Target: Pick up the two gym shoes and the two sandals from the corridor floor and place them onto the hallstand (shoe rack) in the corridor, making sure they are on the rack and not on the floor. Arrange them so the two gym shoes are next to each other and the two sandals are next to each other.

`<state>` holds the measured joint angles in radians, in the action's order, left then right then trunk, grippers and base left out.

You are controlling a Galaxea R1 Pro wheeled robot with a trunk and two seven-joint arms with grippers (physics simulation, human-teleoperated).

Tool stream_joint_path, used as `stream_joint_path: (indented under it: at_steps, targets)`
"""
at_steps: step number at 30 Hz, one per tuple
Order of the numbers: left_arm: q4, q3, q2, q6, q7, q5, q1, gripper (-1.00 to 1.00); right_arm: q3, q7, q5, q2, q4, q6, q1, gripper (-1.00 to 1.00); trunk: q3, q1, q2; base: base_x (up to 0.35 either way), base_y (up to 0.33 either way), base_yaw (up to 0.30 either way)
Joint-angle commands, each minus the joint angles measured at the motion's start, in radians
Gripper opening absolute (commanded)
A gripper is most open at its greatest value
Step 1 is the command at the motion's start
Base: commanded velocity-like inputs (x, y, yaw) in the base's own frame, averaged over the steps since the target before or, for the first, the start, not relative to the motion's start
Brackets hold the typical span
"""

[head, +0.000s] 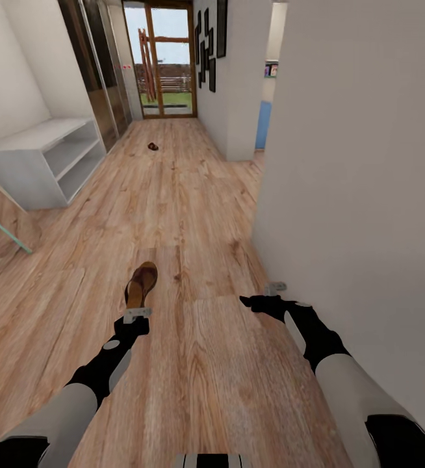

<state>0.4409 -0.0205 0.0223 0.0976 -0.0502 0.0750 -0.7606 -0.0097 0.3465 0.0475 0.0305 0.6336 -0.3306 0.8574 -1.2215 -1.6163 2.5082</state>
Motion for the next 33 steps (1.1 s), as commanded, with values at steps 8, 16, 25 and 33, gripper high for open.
stream_joint_path:
  at_steps: [8, 16, 25, 33]
  targets:
    - [-0.001, -0.001, 0.0, 0.002, -0.002, 0.005, 0.0, -1.0, -0.001, 0.002, 0.005, 0.0, 0.001, -0.007, 0.0, 1.0, 0.044, 0.004, -0.002, 0.0, 0.0, 0.0]
    - [-0.001, -0.001, -0.001, 0.002, -0.002, 0.005, 0.0, -1.0, -0.001, 0.002, 0.005, 0.0, 0.001, -0.007, 0.0, 1.0, 0.088, 0.007, -0.004, 0.0, 0.0, 0.0]
    - [-0.001, -0.002, -0.002, 0.001, -0.002, 0.005, 0.0, -1.0, -0.001, 0.001, 0.005, 0.0, 0.0, -0.007, 0.0, 1.0, 0.137, 0.011, -0.006, 0.0, 0.0, 0.0]
    - [-0.001, -0.003, -0.002, 0.001, -0.002, 0.005, 0.0, -1.0, -0.001, 0.002, 0.005, 0.0, 0.0, -0.007, 0.0, 1.0, 0.181, 0.015, -0.008, 0.0, 0.0, 0.0]
